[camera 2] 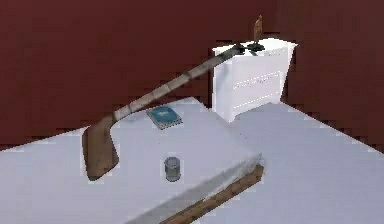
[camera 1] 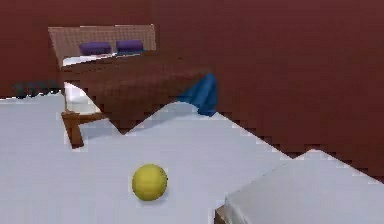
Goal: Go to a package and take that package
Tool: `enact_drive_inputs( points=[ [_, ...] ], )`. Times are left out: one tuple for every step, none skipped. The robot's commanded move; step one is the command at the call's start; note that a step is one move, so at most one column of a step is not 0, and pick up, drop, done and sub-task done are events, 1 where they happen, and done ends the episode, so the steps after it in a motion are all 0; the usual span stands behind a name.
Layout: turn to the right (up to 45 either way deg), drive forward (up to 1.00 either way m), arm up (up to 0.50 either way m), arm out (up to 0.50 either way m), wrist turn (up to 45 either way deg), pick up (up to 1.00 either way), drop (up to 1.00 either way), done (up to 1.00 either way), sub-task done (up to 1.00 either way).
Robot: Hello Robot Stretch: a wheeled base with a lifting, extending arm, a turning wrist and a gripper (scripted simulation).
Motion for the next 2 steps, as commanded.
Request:
enact_drive_inputs(
  points=[
    [45.0,0.0,0.0,0.0,0.0,0.0,0.0,0.0,0.0],
    [18.0,0.0,0.0,0.0,0.0,0.0,0.0,0.0,0.0]
  ],
)
